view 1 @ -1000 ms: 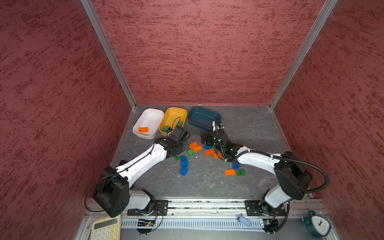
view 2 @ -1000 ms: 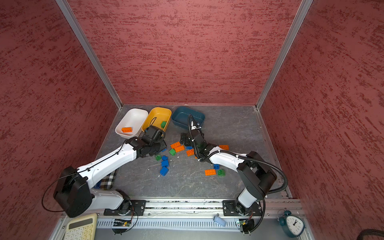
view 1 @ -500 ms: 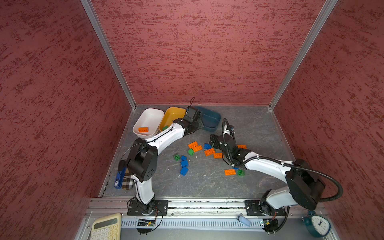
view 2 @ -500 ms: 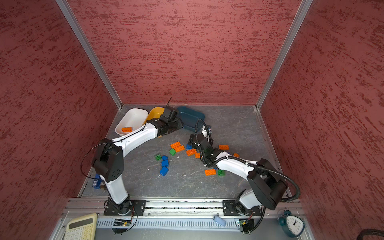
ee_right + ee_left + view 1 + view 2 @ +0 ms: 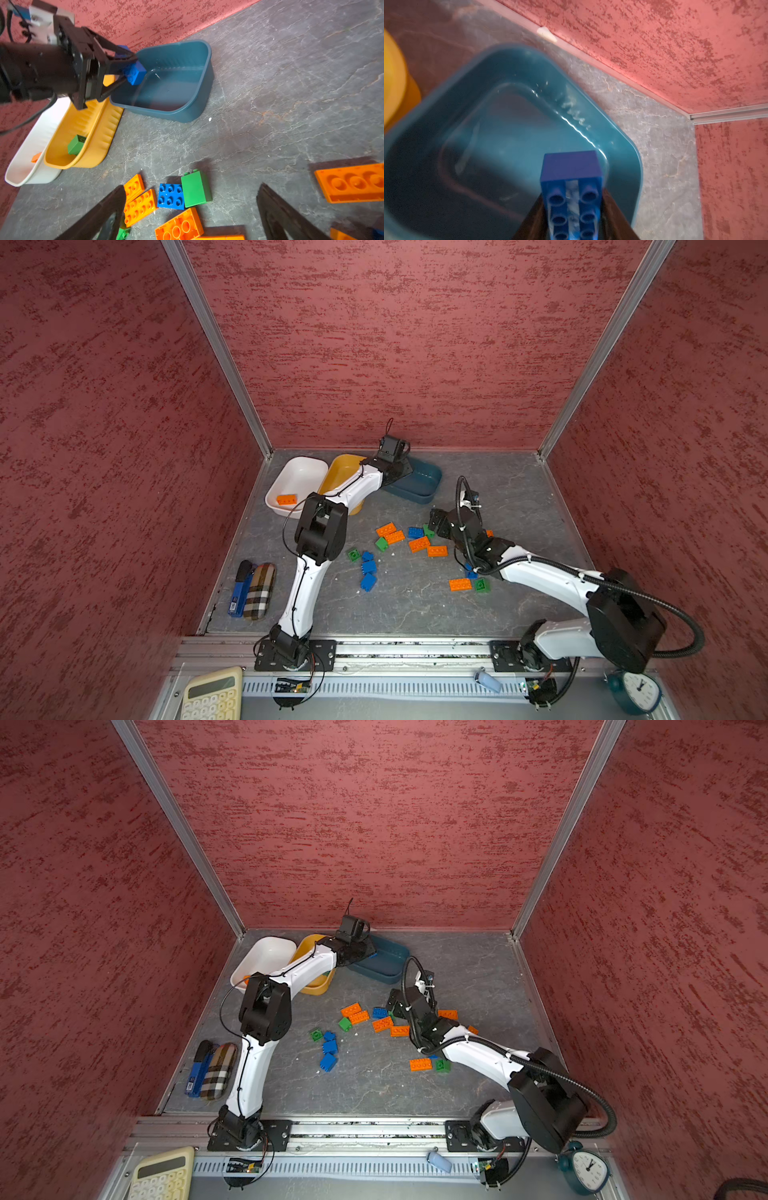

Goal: Sort the legos into containers by color
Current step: 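Carry the blue brick into the teal tub with the left gripper and release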

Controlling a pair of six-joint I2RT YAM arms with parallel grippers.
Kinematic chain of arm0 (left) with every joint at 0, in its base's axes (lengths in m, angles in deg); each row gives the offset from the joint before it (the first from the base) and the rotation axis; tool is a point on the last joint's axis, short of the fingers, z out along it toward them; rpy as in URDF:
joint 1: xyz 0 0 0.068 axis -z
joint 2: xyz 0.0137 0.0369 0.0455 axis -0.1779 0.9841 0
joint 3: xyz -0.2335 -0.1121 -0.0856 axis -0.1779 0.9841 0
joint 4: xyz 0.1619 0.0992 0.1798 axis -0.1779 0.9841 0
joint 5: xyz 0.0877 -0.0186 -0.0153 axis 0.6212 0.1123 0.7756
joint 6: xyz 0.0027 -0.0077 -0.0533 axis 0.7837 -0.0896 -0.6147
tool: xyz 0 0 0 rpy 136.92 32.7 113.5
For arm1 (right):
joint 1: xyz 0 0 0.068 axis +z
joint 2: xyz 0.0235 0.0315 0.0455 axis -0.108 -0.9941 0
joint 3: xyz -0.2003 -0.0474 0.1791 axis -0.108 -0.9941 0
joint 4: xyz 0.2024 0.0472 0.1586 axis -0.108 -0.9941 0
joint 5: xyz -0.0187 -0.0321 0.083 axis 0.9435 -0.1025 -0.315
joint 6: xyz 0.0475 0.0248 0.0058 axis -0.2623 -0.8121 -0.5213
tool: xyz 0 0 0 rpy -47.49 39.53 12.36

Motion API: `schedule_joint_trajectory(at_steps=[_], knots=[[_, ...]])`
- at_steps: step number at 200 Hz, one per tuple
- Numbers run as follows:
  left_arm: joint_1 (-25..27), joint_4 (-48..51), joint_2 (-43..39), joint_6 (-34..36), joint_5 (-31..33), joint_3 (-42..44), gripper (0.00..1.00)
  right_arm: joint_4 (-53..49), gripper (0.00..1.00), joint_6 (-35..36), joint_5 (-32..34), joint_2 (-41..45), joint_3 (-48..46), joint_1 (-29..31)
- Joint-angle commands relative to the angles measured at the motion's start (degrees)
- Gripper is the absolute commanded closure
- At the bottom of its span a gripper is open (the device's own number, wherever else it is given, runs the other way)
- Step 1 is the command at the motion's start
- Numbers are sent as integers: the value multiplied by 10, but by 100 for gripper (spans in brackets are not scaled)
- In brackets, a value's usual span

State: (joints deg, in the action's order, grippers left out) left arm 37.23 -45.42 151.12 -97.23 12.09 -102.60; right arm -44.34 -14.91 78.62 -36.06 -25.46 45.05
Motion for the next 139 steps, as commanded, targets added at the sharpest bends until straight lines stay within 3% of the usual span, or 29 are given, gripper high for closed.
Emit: schedule_joint_trajectory(at_steps=[1, 61, 139], knots=[[8, 32, -8, 12, -23, -21, 28, -29, 1, 31, -48, -15, 7, -10], [16, -8, -104, 30, -36, 70, 0, -37, 5, 79, -136, -42, 11, -40], [11, -81, -280, 35, -29, 288, 1, -87, 14, 115, -172, -124, 73, -41]])
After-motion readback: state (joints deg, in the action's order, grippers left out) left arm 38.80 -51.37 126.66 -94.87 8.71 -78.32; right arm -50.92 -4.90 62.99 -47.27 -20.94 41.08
